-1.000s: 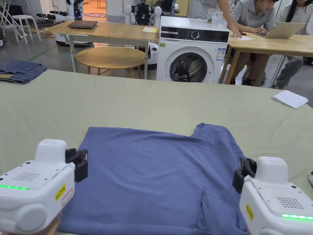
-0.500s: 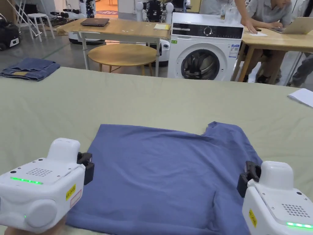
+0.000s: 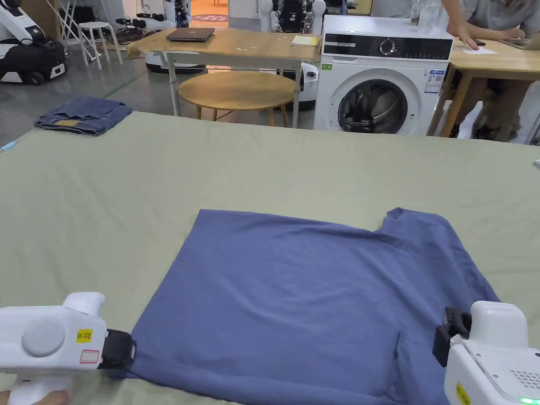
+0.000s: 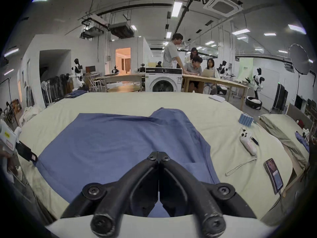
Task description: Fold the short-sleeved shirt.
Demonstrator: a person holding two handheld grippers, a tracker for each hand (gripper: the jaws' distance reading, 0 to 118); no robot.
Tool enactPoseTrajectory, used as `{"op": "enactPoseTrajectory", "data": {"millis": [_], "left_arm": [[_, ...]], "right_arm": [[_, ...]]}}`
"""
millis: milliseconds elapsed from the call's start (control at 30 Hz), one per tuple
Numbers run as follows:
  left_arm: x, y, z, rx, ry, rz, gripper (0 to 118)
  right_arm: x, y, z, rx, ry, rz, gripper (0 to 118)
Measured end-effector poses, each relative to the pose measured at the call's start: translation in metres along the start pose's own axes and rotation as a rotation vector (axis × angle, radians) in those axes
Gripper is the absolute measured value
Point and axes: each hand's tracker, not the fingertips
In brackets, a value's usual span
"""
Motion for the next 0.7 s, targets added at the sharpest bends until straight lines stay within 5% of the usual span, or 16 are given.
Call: {"op": "enactPoseTrajectory", "data": {"millis": [233, 367, 467, 533, 600, 700], "left_arm": [[0.004, -0.008, -0.015, 0.001, 0.057, -0.012, 51], [0.019, -0.012, -0.013, 0.010, 0.030, -0.109, 5], [0.023, -0.016, -0.010, 0.020, 0.038, -0.128, 0], [0.021, -0.017, -0.006, 0.026, 0.038, -0.136, 0], [0.020, -0.018, -0.001, 0.036, 0.038, -0.143, 0], [0.016, -0.020, -0.001, 0.040, 0.027, -0.133, 0]], "right_arm": [[0.009, -0.005, 0.003, -0.033, -0.012, 0.012, 0], [0.024, -0.006, 0.005, -0.062, -0.030, -0.003, 0], [0.044, -0.005, 0.005, -0.138, -0.041, -0.001, 1], [0.060, -0.005, 0.004, -0.201, -0.044, 0.002, 18], [0.078, -0.006, 0.003, -0.280, -0.032, 0.003, 50], [0.099, -0.016, 0.003, -0.380, -0.046, 0.015, 55]]}}
